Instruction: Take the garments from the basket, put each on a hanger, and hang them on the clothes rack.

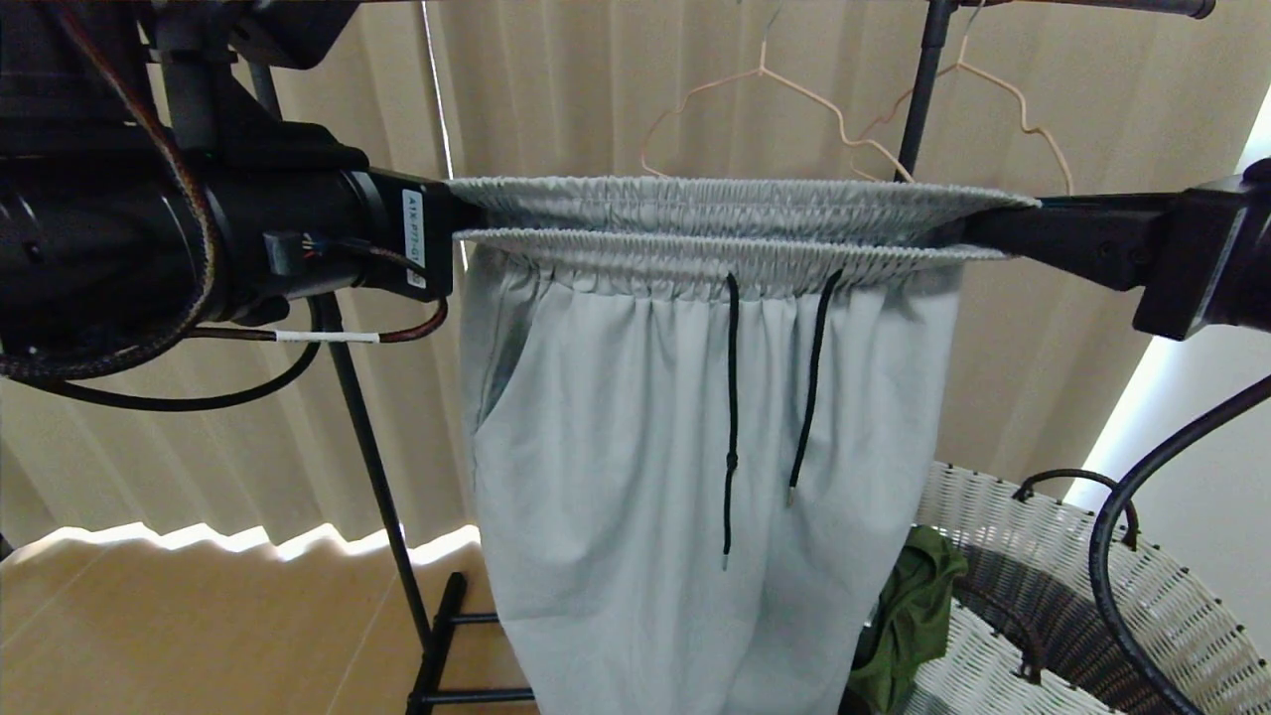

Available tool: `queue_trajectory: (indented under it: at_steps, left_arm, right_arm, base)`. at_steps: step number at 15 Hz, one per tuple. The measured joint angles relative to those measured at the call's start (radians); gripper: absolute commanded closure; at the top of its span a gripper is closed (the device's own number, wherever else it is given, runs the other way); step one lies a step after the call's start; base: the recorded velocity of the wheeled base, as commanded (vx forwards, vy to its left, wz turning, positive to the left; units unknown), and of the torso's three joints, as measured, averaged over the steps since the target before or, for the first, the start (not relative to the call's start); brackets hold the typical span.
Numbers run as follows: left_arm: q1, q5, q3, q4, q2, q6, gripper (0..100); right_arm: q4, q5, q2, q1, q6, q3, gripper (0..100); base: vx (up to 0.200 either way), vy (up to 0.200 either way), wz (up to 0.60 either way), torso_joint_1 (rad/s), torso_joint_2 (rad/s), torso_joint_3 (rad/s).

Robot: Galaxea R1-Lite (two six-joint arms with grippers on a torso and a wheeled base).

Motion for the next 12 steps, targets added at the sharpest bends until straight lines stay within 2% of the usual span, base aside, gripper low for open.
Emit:
queue_trajectory:
  at_steps: [3, 6, 9, 12]
  left_arm:
    - [0.008, 0.016, 0.031, -0.081, -0.001, 0.001, 100]
    - [0.018, 0.069, 0.05, -0.089, 0.001, 0.001, 100]
    - [0.016, 0.076, 0.055, -0.089, 0.003, -0.002, 100]
    - [0.014, 0.076, 0.056, -0.092, 0.003, 0.0, 100]
  right_arm:
    - [-0.002, 0.007, -0.036, 0.002, 0.0, 0.071, 0]
    - [-0.004, 0.018, -0.089, 0.005, 0.002, 0.12, 0]
    - [-0.006, 0.069, -0.128, 0.006, 0.0, 0.145, 0]
    - [0.0, 0.071, -0.146, 0.004, -0.017, 0.151, 0]
  base:
    - [0.0, 0.0, 0.0, 0.0, 0.0, 0.0]
    - [0.0, 0.0, 0.0, 0.0, 0.0, 0.0]
    - [0.0, 0.0, 0.0, 0.0, 0.0, 0.0]
    - [0.0, 0.0, 0.0, 0.0, 0.0, 0.0]
